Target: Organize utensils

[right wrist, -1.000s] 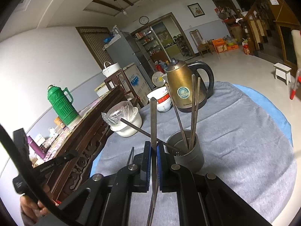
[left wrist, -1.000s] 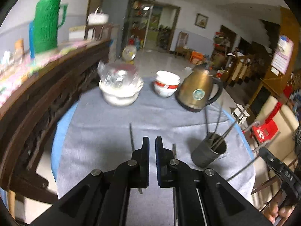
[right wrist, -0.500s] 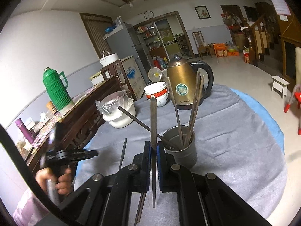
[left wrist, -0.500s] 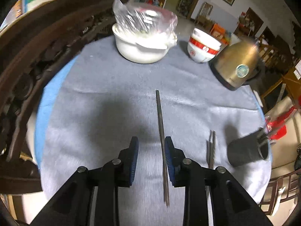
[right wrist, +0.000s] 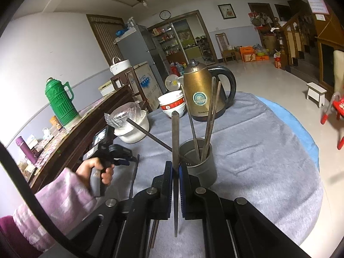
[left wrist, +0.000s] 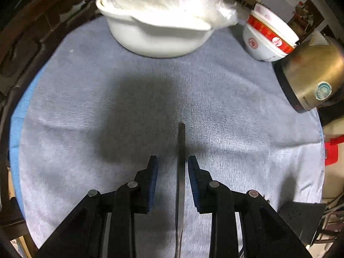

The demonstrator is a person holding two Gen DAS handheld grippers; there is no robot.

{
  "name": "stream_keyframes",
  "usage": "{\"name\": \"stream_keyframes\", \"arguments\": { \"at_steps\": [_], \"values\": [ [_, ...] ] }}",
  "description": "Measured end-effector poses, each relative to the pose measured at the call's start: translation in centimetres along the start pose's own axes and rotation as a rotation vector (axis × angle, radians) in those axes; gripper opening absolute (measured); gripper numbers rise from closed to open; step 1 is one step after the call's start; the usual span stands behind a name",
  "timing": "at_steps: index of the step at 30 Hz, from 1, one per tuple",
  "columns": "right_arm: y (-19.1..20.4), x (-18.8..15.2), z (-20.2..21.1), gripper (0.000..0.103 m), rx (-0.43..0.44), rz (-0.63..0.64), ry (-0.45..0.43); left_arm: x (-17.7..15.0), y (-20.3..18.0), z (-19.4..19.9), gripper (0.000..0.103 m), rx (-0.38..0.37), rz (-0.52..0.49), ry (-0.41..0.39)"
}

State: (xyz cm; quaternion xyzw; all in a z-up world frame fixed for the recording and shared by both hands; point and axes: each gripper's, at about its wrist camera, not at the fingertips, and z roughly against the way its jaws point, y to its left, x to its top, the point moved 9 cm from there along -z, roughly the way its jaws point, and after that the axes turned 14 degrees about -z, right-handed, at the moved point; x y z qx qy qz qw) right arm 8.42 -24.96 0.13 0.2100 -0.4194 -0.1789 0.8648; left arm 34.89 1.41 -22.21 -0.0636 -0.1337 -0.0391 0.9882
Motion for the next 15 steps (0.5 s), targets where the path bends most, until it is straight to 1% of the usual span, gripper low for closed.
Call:
{"name": "stream_keyframes", "arguments": {
  "at_steps": [1,2,3,4,5,6,11,13,15],
  "values": [
    [0.0,-0.1,-0.1,0.006,0.0,0.0,0.002,0.0,0.1,-0.2,0.028,0.006,0.0,-0.001],
    [-0.1,-0.2,-0.2,0.006,0.001,-0.002,0.006,0.3,0.0,-0.2,0.028,0.017,-0.008,-0.021],
    [-0.1,-0.3,-0.4,0.006,0.001,-0.003,0.009,0.3,-0.2,-0.3,0.028,0.025,-0.022,-0.02],
    [-0.2,-0.5,-0.5,0.006,0.002,-0.003,0.013,0.4,-0.3,-0.3,0.02,0.038,-0.041,-0.031],
    [-0.1,-0.5,-0.5,0.006,0.002,-0.003,0.016,0.3,-0.3,-0.4,0.017,0.049,-0.053,-0.037],
    [-0.1,-0.6,-0.6,0.006,0.003,-0.001,0.018,0.2,-0.3,-0.4,0.007,0.056,-0.061,-0.04],
    [0.1,-0.7,-0.7,0.006,0.005,0.003,0.017,-1.0,-0.4,0.2,0.005,0.039,-0.089,-0.06],
    [0.3,-0.6,-0.6,0.006,0.007,0.003,0.014,-1.8,-0.7,1.5,0.005,0.015,-0.101,-0.093],
    [0.5,-0.6,-0.6,0.006,0.008,0.007,0.009,-2.8,-1.2,3.3,0.005,0.018,-0.133,-0.133]
  ]
}}
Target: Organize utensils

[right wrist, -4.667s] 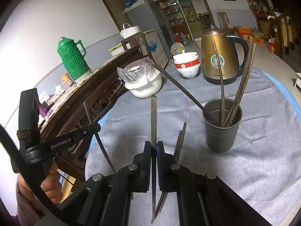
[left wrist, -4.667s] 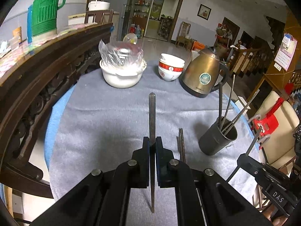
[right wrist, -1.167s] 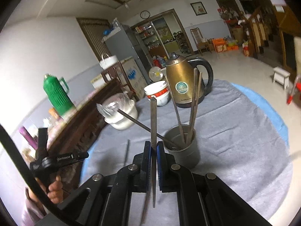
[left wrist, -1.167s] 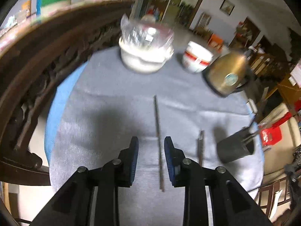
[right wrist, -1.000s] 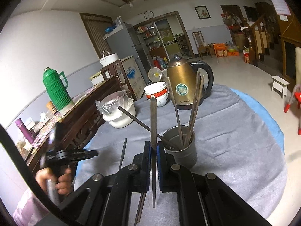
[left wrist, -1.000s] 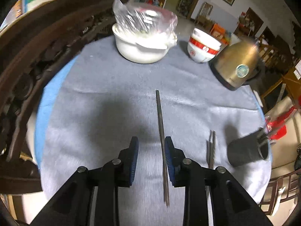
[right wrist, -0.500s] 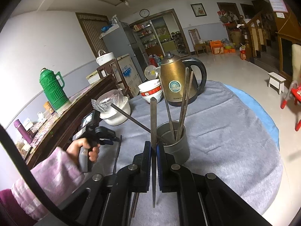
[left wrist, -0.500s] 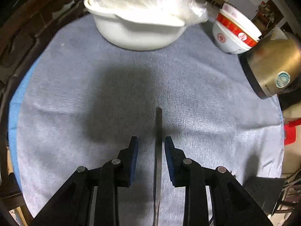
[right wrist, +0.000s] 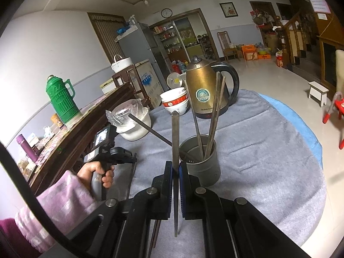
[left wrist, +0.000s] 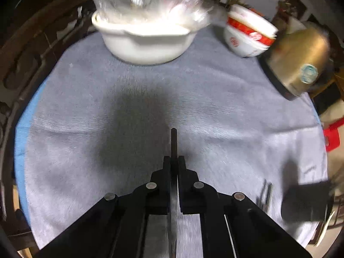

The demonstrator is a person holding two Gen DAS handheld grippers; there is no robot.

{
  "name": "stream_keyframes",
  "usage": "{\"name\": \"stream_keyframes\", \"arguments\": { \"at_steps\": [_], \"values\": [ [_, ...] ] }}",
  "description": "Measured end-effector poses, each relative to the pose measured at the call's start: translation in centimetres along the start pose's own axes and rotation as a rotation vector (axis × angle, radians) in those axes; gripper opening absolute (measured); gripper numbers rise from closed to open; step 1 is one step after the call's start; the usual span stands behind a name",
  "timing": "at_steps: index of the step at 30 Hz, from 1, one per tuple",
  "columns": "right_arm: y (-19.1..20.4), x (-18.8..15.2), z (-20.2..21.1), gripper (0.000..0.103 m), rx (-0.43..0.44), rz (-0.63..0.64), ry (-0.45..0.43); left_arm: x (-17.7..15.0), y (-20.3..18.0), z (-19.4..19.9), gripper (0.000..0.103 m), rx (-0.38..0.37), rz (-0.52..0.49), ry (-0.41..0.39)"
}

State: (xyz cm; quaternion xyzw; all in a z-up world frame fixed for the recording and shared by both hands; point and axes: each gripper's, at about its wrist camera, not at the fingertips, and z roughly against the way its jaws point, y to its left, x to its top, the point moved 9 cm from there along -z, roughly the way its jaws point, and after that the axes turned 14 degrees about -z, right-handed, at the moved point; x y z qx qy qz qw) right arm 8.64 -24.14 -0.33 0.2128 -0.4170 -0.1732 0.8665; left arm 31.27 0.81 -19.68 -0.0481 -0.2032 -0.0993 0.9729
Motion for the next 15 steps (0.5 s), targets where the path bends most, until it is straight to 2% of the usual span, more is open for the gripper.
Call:
{"name": "stream_keyframes", "arguments": {
  "at_steps": [10,15],
  "values": [
    [1.0,0.4,-0.1,0.006,-0.013,0.017,-0.047,-2.1,-5.4,13.9,0.005,-0.112,-0.114,-0.305],
    [1.1,0.7,0.1,0.006,-0.016,0.016,-0.062,-2.9,-8.0,18.7,0.005,-0.133,-0.152,-0.435]
  ]
}}
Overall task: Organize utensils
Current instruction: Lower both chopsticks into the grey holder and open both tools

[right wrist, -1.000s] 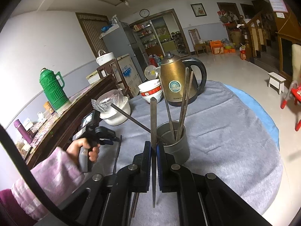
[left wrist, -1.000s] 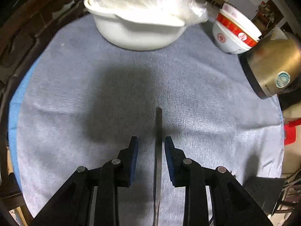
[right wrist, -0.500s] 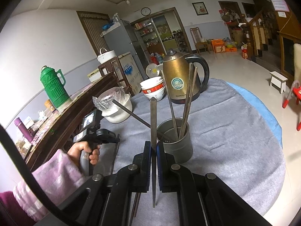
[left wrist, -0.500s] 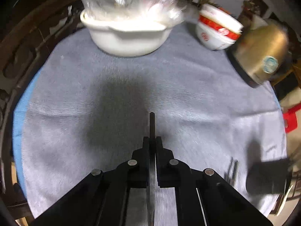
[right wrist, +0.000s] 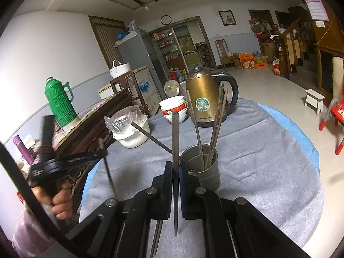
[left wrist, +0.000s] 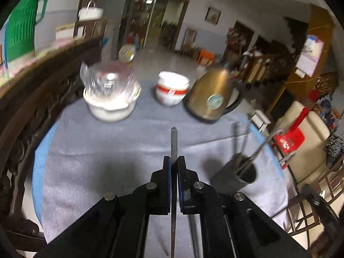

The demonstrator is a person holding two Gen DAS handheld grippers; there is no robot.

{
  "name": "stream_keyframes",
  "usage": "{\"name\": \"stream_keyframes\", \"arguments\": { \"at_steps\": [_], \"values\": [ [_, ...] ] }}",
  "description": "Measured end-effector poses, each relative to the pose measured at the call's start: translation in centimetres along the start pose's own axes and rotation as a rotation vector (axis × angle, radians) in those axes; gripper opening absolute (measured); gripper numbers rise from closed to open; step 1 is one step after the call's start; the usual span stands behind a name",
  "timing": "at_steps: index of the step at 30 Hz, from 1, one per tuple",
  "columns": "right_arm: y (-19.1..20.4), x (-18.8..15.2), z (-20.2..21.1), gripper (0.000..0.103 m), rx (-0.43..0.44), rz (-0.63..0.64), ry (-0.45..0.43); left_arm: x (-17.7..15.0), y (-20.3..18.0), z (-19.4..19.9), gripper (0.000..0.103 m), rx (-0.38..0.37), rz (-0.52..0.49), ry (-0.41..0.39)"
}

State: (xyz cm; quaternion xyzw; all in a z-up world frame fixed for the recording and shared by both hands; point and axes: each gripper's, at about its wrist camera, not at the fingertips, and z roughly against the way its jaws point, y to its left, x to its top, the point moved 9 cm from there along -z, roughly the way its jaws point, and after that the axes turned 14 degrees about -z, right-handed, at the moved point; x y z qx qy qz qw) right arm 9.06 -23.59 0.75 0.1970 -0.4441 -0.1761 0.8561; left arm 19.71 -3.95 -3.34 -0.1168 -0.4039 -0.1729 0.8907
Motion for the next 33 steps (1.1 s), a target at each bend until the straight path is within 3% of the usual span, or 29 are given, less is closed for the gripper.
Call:
{"name": "stream_keyframes", "arguments": {
  "at_steps": [9,16,19,26,33],
  "values": [
    [-0.2,1.8,1.6,0.006,0.025,-0.026,-0.079,3.5,-2.2,5.7,0.005,-0.001,-0.011,-0.181],
    [0.0,4.6,3.3,0.006,0.062,-0.047,-0.189,8.1,-4.5,8.9,0.005,-0.007,0.014,-0.399],
    [-0.3,6.0,3.8,0.006,0.069,-0.069,-0.239,9.9,-5.3,9.0,0.006,0.034,0.018,-0.467],
    [-1.9,8.7,4.1,0.006,0.051,-0.116,-0.351,12.2,-7.5,5.0,0.006,0.078,0.036,-0.458],
    [-3.8,9.6,3.0,0.006,0.001,-0.133,-0.405,12.0,-9.1,1.6,0.006,0.121,0.053,-0.429]
  ]
}}
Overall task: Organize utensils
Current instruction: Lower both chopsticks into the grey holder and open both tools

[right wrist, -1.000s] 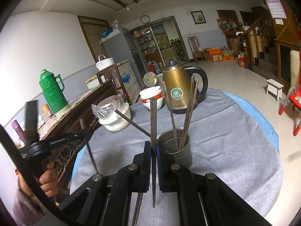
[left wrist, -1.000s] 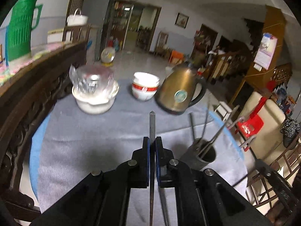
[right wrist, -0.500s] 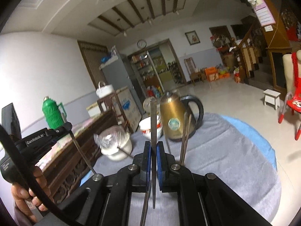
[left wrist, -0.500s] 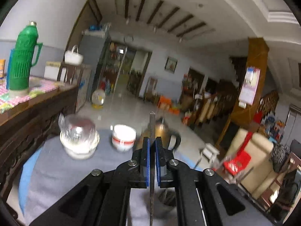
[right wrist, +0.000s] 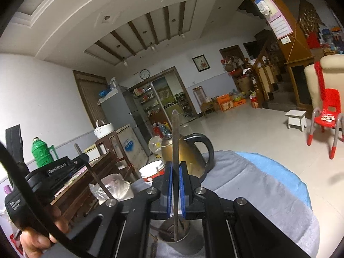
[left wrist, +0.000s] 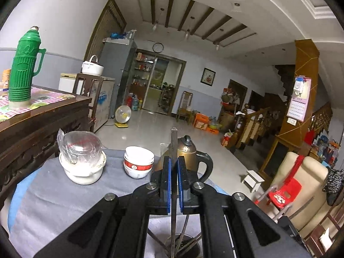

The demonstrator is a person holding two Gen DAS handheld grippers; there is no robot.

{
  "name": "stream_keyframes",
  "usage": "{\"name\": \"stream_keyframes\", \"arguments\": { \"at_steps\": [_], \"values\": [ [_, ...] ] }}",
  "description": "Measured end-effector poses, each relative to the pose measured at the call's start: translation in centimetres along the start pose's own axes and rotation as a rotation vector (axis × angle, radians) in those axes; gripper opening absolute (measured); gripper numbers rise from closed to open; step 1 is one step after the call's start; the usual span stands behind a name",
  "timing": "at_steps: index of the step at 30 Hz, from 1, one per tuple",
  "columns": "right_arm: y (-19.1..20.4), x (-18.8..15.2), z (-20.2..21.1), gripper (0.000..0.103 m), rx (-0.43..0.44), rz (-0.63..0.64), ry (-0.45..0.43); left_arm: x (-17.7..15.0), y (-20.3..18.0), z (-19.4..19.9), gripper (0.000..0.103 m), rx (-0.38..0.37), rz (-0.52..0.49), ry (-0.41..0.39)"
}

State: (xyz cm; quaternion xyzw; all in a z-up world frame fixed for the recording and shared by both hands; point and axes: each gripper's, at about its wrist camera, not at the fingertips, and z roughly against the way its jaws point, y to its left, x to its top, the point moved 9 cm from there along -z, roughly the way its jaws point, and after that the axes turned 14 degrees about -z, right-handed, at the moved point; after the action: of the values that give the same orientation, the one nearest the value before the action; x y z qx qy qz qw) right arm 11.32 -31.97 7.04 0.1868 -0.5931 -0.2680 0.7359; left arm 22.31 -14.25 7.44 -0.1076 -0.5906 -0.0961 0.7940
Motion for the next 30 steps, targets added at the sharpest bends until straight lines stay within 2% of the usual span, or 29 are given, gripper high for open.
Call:
{"name": "stream_keyframes", "arguments": {
  "at_steps": [6,14,18,25,30],
  "values": [
    [-1.1,0.0,-1.0,0.006,-0.02,-0.016,-0.01,-0.5,-0.2,-1.4,0.005,0.014,0.013,0.024],
    [-1.1,-1.7,-1.9,0.006,-0.035,0.015,0.059,-3.1,-0.7,-2.5,0.006,0.013,-0.008,0.078],
    [-0.9,-2.8,-2.2,0.006,-0.036,0.032,0.109,-4.2,-0.5,-2.1,0.006,-0.02,-0.013,0.113],
    [-1.5,-4.6,-2.6,0.008,-0.031,0.026,0.189,-6.1,-0.5,-0.1,0.007,-0.07,-0.08,0.161],
    [-1.3,-5.8,-2.8,0.009,-0.024,0.024,0.228,-7.8,0.0,0.9,0.007,-0.123,-0.117,0.244]
  ]
}}
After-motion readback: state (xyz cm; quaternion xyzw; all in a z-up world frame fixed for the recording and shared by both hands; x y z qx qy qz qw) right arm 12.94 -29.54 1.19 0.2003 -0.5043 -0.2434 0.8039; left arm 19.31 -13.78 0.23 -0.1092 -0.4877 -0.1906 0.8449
